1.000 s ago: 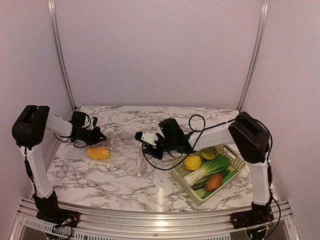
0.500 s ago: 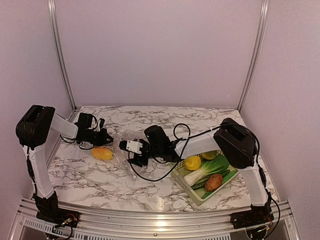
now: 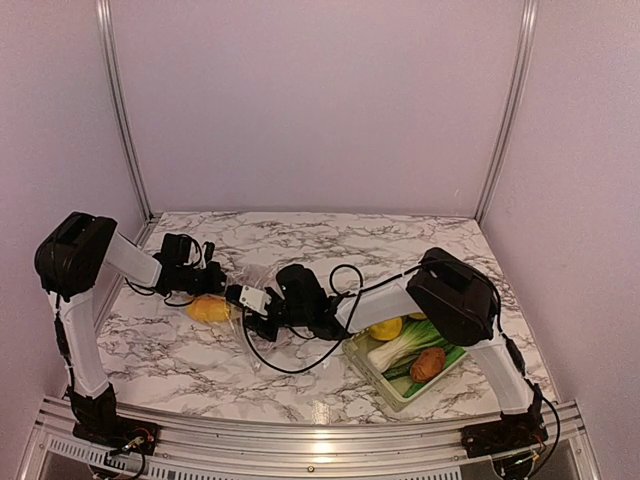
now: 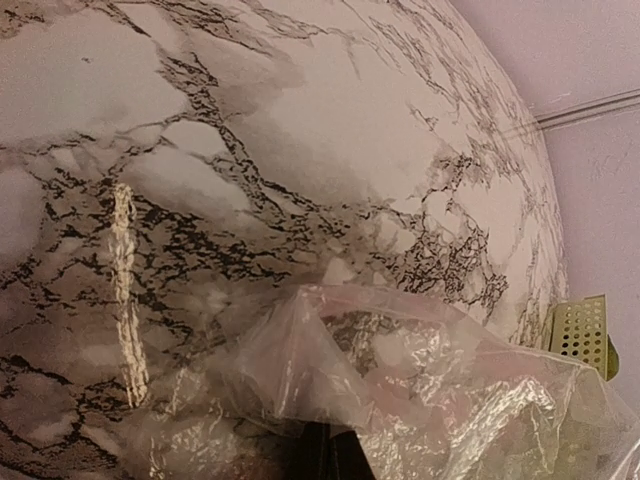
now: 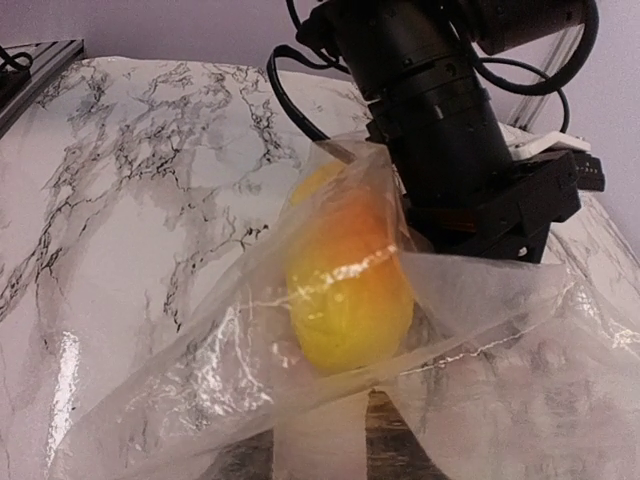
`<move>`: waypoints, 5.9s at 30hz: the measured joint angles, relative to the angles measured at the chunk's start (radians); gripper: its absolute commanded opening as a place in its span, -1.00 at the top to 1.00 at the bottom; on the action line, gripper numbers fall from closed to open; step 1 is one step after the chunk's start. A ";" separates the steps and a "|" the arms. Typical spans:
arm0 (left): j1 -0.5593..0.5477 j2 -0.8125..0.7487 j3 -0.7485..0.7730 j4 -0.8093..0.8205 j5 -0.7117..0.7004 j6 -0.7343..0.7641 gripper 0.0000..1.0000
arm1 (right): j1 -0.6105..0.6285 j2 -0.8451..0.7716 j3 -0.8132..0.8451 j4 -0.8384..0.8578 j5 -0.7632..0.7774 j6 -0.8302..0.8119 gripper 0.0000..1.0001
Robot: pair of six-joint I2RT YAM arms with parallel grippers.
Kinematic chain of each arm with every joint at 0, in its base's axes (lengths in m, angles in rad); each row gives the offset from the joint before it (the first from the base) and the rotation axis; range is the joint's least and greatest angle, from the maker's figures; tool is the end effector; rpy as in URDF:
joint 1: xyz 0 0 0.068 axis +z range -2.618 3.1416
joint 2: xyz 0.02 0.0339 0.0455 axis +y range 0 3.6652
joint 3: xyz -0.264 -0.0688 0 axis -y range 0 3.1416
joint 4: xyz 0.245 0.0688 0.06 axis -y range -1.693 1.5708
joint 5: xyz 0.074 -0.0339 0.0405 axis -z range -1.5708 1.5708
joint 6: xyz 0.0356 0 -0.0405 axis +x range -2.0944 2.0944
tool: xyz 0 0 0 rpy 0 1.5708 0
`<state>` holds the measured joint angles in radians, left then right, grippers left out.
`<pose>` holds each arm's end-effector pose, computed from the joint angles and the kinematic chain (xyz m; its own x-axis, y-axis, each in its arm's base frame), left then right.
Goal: Open the zip-top bag and remove the fake food
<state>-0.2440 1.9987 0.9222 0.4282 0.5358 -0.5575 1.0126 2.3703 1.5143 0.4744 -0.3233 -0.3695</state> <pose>0.3663 -0.1099 0.1033 -0.8161 -0.2656 -0.5133 0.2014 0.7018 -0.6833 0.2633 0.4430 0.1117 0.1629 -0.3856 -0.9082 -0.9668 0.1210 -0.2248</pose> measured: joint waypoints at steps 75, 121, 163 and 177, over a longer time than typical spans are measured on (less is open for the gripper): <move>0.124 -0.038 0.059 -0.150 -0.040 0.076 1.00 | -0.071 -0.629 -0.429 -0.324 0.143 0.196 0.43; 0.124 -0.018 0.092 -0.148 -0.029 0.079 1.00 | -0.039 -1.261 -0.805 -0.907 0.420 0.718 -0.63; 0.124 -0.116 -0.058 -0.094 -0.048 0.049 1.00 | -0.200 -0.422 -0.106 -0.579 0.164 0.480 -0.68; 0.124 -0.117 -0.073 -0.053 -0.049 0.036 1.00 | -0.321 -0.163 0.100 -0.541 0.027 0.550 -0.52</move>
<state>-0.1196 1.8812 0.8490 0.3748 0.4870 -0.5217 0.6914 2.2070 1.6142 -0.0662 -0.2958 0.1810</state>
